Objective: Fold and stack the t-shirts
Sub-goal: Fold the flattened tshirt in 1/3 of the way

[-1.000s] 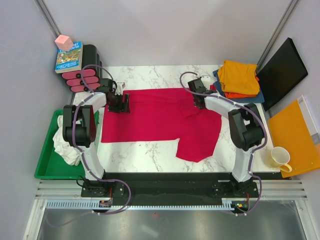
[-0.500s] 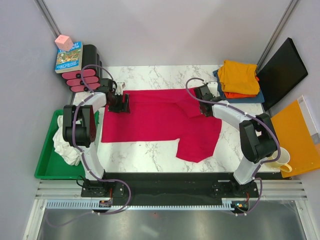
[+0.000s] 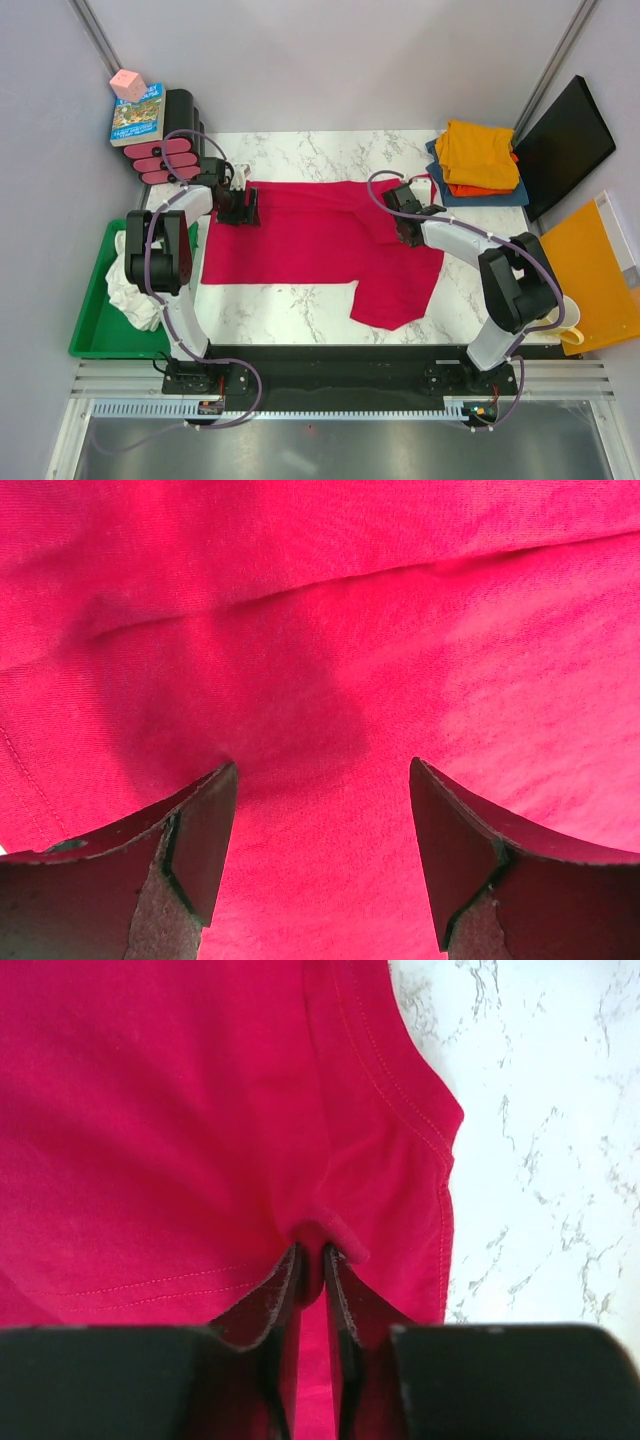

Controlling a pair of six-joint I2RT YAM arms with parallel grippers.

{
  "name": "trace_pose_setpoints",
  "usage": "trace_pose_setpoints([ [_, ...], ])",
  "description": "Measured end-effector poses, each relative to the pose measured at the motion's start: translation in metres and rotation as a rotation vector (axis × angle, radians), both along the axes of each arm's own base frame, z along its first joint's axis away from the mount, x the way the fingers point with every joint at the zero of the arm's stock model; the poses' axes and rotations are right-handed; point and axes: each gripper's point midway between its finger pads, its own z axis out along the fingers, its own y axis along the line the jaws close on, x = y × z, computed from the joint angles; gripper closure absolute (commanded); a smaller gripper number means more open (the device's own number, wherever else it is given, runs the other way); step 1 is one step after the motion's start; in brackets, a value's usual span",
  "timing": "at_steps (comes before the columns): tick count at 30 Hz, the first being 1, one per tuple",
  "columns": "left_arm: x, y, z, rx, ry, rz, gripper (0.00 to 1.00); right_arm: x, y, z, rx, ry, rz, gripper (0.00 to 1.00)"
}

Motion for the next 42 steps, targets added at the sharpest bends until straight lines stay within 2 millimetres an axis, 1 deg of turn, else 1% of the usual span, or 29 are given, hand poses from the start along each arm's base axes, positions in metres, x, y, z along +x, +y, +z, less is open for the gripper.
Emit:
trace_pose_setpoints([
  [2, 0.0, 0.0, 0.0, 0.0, 0.0, 0.0, 0.23, -0.002, -0.001, -0.001, 0.001, 0.005, -0.005, 0.6],
  [3, 0.0, 0.0, 0.0, 0.0, -0.001, 0.0, 0.23, -0.002, 0.0, -0.001, 0.005, 0.003, -0.011, 0.53],
  [5, 0.0, 0.0, 0.0, 0.0, -0.001, 0.0, 0.23, -0.002, -0.001, -0.002, 0.006, 0.005, -0.015, 0.47],
  [6, 0.0, 0.0, 0.0, 0.0, -0.001, 0.0, 0.23, -0.003, -0.001, -0.002, 0.005, 0.006, -0.015, 0.4],
  [8, 0.0, 0.0, 0.0, 0.0, -0.001, 0.0, 0.22, -0.002, -0.001, -0.001, 0.004, 0.004, -0.018, 0.35],
  [10, 0.0, 0.0, 0.001, 0.0, -0.002, 0.0, 0.22, 0.0, -0.001, 0.004, -0.002, 0.001, -0.014, 0.33],
  [11, 0.0, 0.0, 0.0, 0.0, -0.002, 0.0, 0.22, 0.004, 0.0, 0.009, -0.001, -0.009, -0.011, 0.34],
  [13, 0.0, 0.0, 0.001, 0.0, -0.003, 0.0, 0.22, 0.019, 0.006, 0.028, 0.008, -0.049, -0.006, 0.43],
  [14, 0.001, -0.001, 0.002, 0.0, -0.003, -0.001, 0.22, 0.03, 0.011, 0.04, 0.018, -0.081, 0.0, 0.63],
  [15, 0.002, -0.001, 0.003, 0.0, -0.004, -0.001, 0.22, 0.04, 0.015, 0.049, 0.024, -0.104, 0.005, 0.75],
  [16, 0.003, -0.001, 0.006, 0.0, -0.006, -0.001, 0.22, 0.055, 0.02, 0.06, 0.037, -0.136, 0.002, 0.87],
  [17, 0.007, -0.001, 0.009, 0.001, -0.011, -0.001, 0.23, 0.068, 0.025, 0.066, 0.044, -0.156, 0.008, 1.0],
  [18, 0.013, -0.001, 0.014, 0.002, -0.024, 0.001, 0.23, 0.077, 0.029, 0.068, 0.046, -0.165, 0.015, 1.0],
  [19, 0.022, 0.0, 0.018, 0.005, -0.038, 0.002, 0.23, 0.088, 0.034, 0.065, 0.05, -0.166, 0.014, 1.0],
  [21, 0.041, 0.001, 0.025, 0.011, -0.075, 0.007, 0.23, 0.107, 0.038, 0.051, 0.052, -0.151, 0.01, 1.0],
  [22, 0.049, 0.002, 0.027, 0.017, -0.087, 0.01, 0.23, 0.112, 0.038, 0.038, 0.046, -0.129, 0.007, 1.0],
  [23, 0.054, 0.002, 0.027, 0.02, -0.093, 0.012, 0.23, 0.115, 0.038, 0.027, 0.043, -0.108, 0.006, 1.0],
  [24, 0.061, 0.003, 0.026, 0.026, -0.098, 0.016, 0.24, 0.116, 0.036, 0.01, 0.034, -0.071, 0.004, 1.0],
  [26, 0.068, 0.006, 0.019, 0.042, -0.089, 0.025, 0.24, 0.115, 0.031, -0.017, 0.018, -0.01, -0.003, 1.0],
  [27, 0.069, 0.007, 0.014, 0.047, -0.08, 0.027, 0.24, 0.113, 0.028, -0.028, 0.012, 0.018, -0.007, 1.0],
  [28, 0.07, 0.009, 0.009, 0.056, -0.07, 0.032, 0.24, 0.114, 0.025, -0.034, 0.001, 0.028, -0.013, 1.0],
  [30, 0.072, 0.012, 0.001, 0.073, -0.054, 0.039, 0.24, 0.121, 0.025, -0.032, 0.01, 0.021, -0.018, 1.0],
  [32, 0.077, 0.015, 0.003, 0.089, -0.061, 0.049, 0.24, 0.126, 0.023, -0.033, 0.016, 0.021, -0.024, 1.0],
  [34, 0.08, 0.017, -0.001, 0.1, -0.05, 0.053, 0.24, 0.133, 0.021, -0.034, 0.02, 0.021, -0.033, 1.0],
  [37, 0.092, 0.019, -0.001, 0.112, -0.045, 0.061, 0.23, 0.145, 0.019, -0.034, 0.028, 0.017, -0.043, 1.0],
  [40, 0.101, 0.019, -0.002, 0.114, -0.038, 0.065, 0.24, 0.159, 0.018, -0.034, 0.04, 0.011, -0.052, 0.97],
  [42, 0.109, 0.02, -0.002, 0.117, -0.038, 0.069, 0.24, 0.17, 0.018, -0.033, 0.049, 0.005, -0.057, 0.93],
])
